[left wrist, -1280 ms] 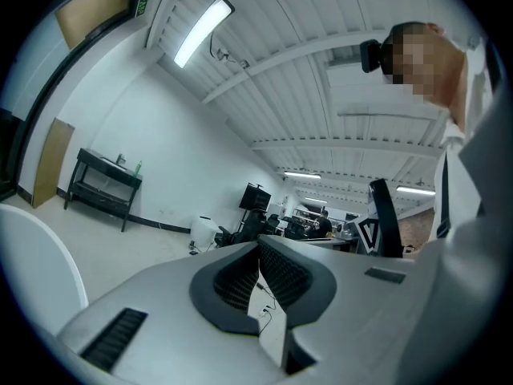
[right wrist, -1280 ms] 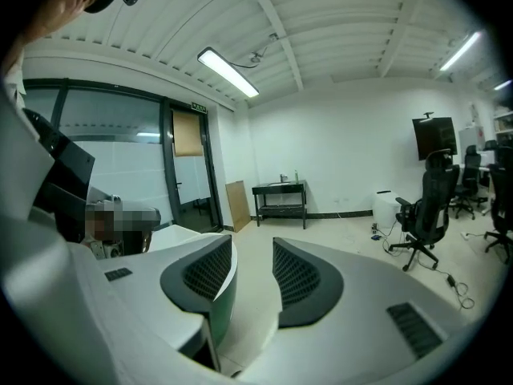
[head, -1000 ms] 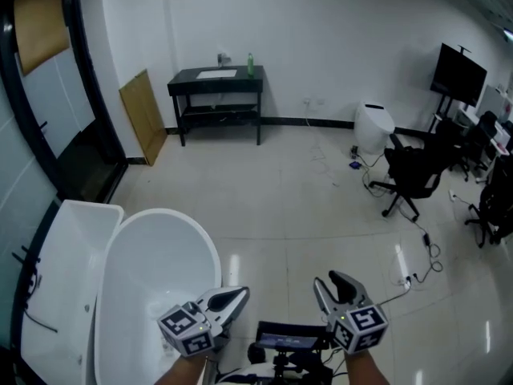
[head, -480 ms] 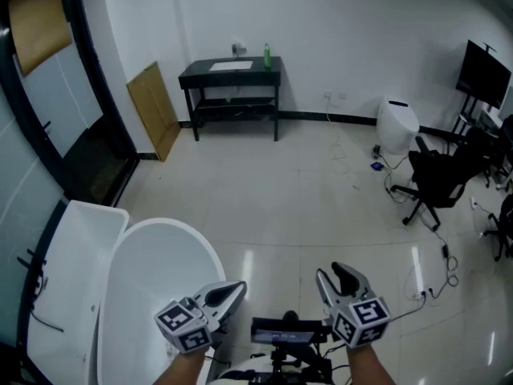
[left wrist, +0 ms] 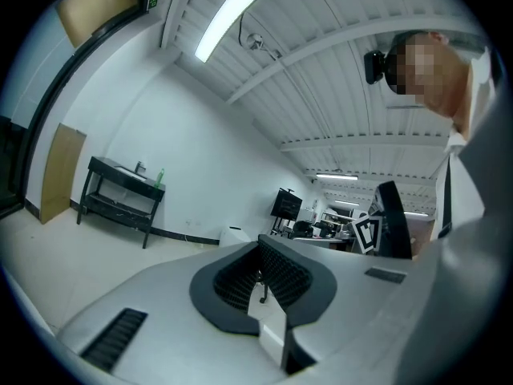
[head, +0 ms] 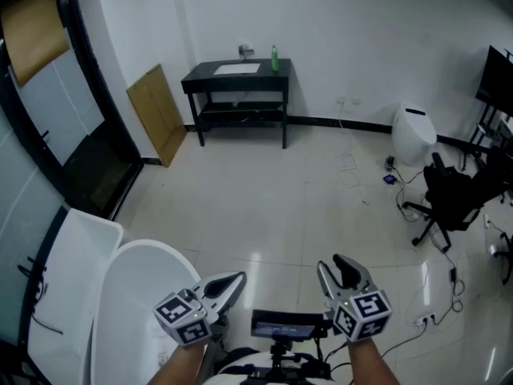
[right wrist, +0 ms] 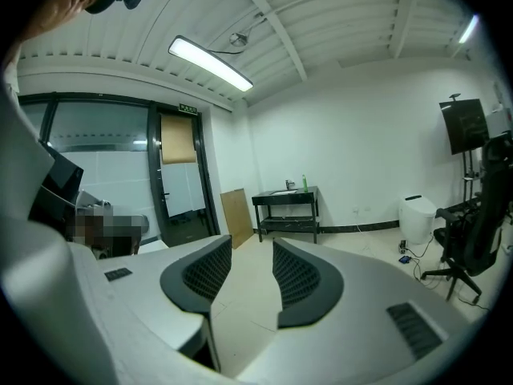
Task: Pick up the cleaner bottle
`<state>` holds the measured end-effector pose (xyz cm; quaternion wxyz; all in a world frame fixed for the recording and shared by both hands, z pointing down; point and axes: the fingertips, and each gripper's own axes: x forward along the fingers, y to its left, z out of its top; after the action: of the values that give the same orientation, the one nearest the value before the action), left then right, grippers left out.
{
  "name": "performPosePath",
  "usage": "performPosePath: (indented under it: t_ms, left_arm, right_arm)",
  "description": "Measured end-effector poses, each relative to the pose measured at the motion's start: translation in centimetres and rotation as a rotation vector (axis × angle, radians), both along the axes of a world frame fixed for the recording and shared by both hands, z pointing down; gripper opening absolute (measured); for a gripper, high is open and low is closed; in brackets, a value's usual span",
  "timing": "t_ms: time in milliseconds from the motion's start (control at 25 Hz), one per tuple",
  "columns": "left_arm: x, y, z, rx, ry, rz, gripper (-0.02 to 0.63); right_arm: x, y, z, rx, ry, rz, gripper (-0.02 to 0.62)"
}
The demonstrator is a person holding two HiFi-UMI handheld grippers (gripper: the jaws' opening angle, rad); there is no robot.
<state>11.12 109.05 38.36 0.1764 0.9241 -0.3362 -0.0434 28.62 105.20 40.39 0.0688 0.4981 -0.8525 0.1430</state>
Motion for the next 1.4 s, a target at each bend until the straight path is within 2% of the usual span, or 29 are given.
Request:
performPosePath:
  t_ms: [240,600,1000,1200,1400]
  left_arm:
    - [2.6,-5.5,0.1,-0.018,-0.014,0.030,-0.005]
    - [3.2,-16.1,1.4,-0.033,-0.001,0.081,-0.005]
    - [-1.3,-31.5,0.4,-0.025,0.025,0.102,-0.005]
    - [-3.3,-37.1,0.4,-0.027,0.025,0.124,-0.003]
    - [-4.2,-40.5,0.7,-0.039,0.025,0.132,-0.005]
  right_arm:
    - [1.5,-5.2,-0.4,-0.030,-0.007,0.010,0.167]
    - [2.2,-15.1,0.9,-0.045,-0.002,0.067,0.167]
    - [-1.8,-30.0,-0.6,-0.031,0.024,0.100,0.167]
    - [-3.6,-35.5,-0.8,-0.025,0.031,0.120,0.167]
    - [-4.6,-39.5,-0.6,-0.019,0.036,0.117,0.167]
